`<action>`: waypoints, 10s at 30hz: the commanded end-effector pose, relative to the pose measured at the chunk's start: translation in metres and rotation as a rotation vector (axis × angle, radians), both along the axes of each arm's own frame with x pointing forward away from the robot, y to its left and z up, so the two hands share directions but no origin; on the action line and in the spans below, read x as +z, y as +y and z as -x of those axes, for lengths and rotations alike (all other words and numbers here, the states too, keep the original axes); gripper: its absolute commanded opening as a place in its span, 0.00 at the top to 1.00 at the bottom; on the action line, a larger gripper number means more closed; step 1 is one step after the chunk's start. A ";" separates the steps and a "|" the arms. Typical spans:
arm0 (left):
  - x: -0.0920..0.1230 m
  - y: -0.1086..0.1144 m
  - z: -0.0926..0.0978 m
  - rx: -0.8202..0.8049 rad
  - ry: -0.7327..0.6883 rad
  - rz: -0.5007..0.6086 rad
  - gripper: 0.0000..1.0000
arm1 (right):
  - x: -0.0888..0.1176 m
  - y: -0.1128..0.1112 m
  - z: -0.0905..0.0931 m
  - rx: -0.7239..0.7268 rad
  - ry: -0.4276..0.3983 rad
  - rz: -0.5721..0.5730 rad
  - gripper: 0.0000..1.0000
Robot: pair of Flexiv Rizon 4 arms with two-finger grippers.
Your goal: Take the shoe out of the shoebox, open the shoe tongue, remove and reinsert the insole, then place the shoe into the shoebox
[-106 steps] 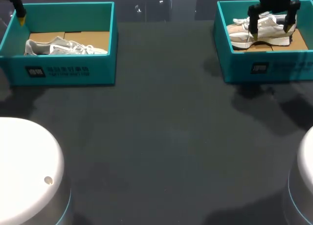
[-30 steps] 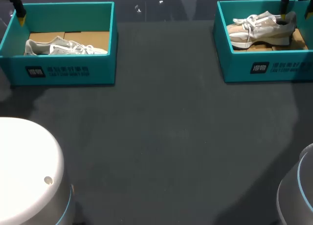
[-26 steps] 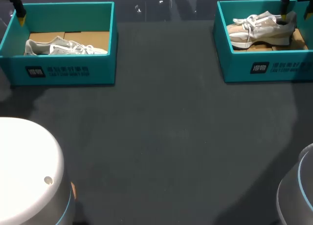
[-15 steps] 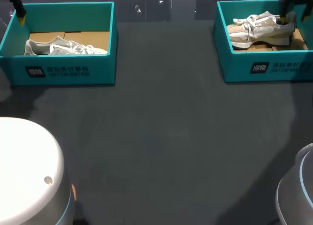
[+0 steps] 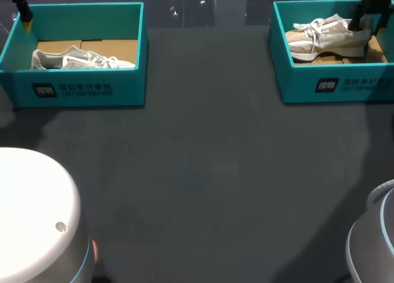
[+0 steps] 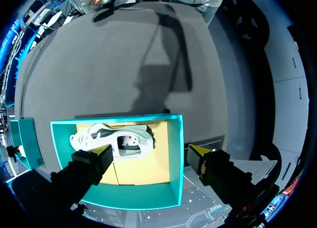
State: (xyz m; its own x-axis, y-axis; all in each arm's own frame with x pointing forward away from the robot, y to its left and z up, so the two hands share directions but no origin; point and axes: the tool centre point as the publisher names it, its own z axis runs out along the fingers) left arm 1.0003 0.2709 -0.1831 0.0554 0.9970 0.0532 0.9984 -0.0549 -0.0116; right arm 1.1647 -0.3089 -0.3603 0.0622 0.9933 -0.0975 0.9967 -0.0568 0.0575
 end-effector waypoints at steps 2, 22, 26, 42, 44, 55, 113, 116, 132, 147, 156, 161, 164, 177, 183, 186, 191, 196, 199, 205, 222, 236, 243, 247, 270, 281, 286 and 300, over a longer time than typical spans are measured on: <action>0.000 0.000 0.000 -0.001 -0.002 -0.001 0.00 | -0.008 -0.002 -0.006 0.001 0.015 -0.006 0.30; 0.000 0.000 0.000 -0.001 -0.002 -0.001 0.00 | -0.017 -0.005 -0.013 -0.019 0.070 -0.029 0.46; 0.000 0.000 0.000 -0.001 -0.002 -0.001 0.00 | -0.018 -0.005 -0.014 -0.022 0.072 -0.031 0.55; 0.000 0.000 0.000 -0.001 -0.002 -0.001 0.00 | -0.012 -0.013 -0.006 -0.079 0.088 -0.032 1.00; 0.000 0.000 0.000 -0.001 -0.002 -0.001 0.00 | -0.011 -0.014 -0.004 -0.085 0.088 -0.035 1.00; 0.000 0.000 0.000 -0.001 -0.002 -0.001 0.00 | -0.008 -0.022 -0.003 -0.091 0.084 -0.029 1.00; 0.000 0.000 0.000 -0.001 -0.002 -0.001 0.00 | 0.151 0.007 0.056 -0.068 -0.030 0.111 1.00; 0.000 0.000 0.000 -0.001 -0.002 -0.001 0.00 | 0.151 0.007 0.056 -0.068 -0.030 0.111 1.00; 0.000 0.000 0.000 -0.001 -0.002 -0.001 0.00 | 0.206 0.039 0.100 -0.052 -0.094 0.172 1.00; 0.000 0.000 0.000 -0.001 -0.002 -0.001 0.00 | 0.270 0.063 0.137 -0.031 -0.172 0.221 1.00; 0.000 0.000 0.000 -0.001 -0.002 -0.001 0.00 | 0.295 0.103 0.180 -0.002 -0.202 0.231 1.00; 0.000 0.000 0.000 -0.001 -0.002 -0.001 0.00 | 0.299 0.133 0.212 -0.008 -0.196 0.255 1.00; 0.000 0.000 0.000 -0.001 -0.002 -0.001 0.00 | 0.301 0.152 0.234 -0.011 -0.206 0.269 1.00; 0.000 0.000 0.000 -0.001 -0.002 -0.001 0.00 | 0.280 0.243 0.315 -0.048 -0.195 0.313 1.00; 0.000 0.000 0.000 -0.001 -0.002 -0.001 0.00 | 0.259 0.284 0.352 -0.076 -0.198 0.327 1.00; 0.000 0.000 0.000 -0.001 -0.002 -0.001 0.00 | 0.248 0.302 0.370 -0.083 -0.185 0.326 1.00; 0.000 0.000 0.000 -0.001 -0.002 -0.001 0.00 | 0.235 0.328 0.389 -0.095 -0.162 0.323 1.00; 0.000 0.000 0.000 -0.001 -0.002 -0.001 0.00 | 0.227 0.338 0.393 -0.088 -0.123 0.313 1.00; 0.000 0.000 0.000 -0.001 -0.002 -0.001 0.00 | 0.227 0.338 0.393 -0.088 -0.123 0.313 1.00; 0.000 0.000 0.000 -0.001 -0.002 -0.001 0.00 | 0.227 0.338 0.393 -0.088 -0.123 0.313 1.00; 0.000 0.000 0.000 -0.001 -0.002 -0.001 0.00 | 0.134 0.395 0.439 -0.061 -0.093 0.252 1.00; 0.000 0.000 0.000 -0.001 -0.002 -0.001 0.00 | 0.104 0.409 0.455 -0.063 -0.124 0.173 1.00; 0.000 0.000 0.000 -0.001 -0.002 -0.001 0.00 | 0.087 0.406 0.471 -0.063 -0.144 0.166 1.00; 0.000 0.000 0.000 -0.001 -0.002 -0.001 0.00 | 0.057 0.403 0.491 -0.067 -0.115 0.125 1.00; 0.000 0.000 0.000 -0.001 -0.002 -0.001 0.00 | 0.001 0.372 0.495 -0.106 -0.058 0.044 1.00; 0.000 0.000 0.000 -0.001 -0.002 -0.001 0.00 | -0.011 0.367 0.489 -0.109 -0.010 0.044 1.00; 0.000 0.000 0.000 -0.001 -0.002 -0.001 0.00 | -0.012 0.364 0.489 -0.111 -0.001 0.055 1.00; 0.000 0.000 0.000 -0.001 -0.002 -0.001 0.00 | -0.021 0.355 0.488 -0.089 0.043 0.081 1.00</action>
State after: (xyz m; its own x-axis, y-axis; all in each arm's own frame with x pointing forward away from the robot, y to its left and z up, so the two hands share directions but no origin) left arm 1.0002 0.2709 -0.1830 0.0554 0.9970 0.0533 0.9984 -0.0548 -0.0116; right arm 0.6740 0.0453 -0.3748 0.1446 0.9720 -0.1853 0.9895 -0.1410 0.0325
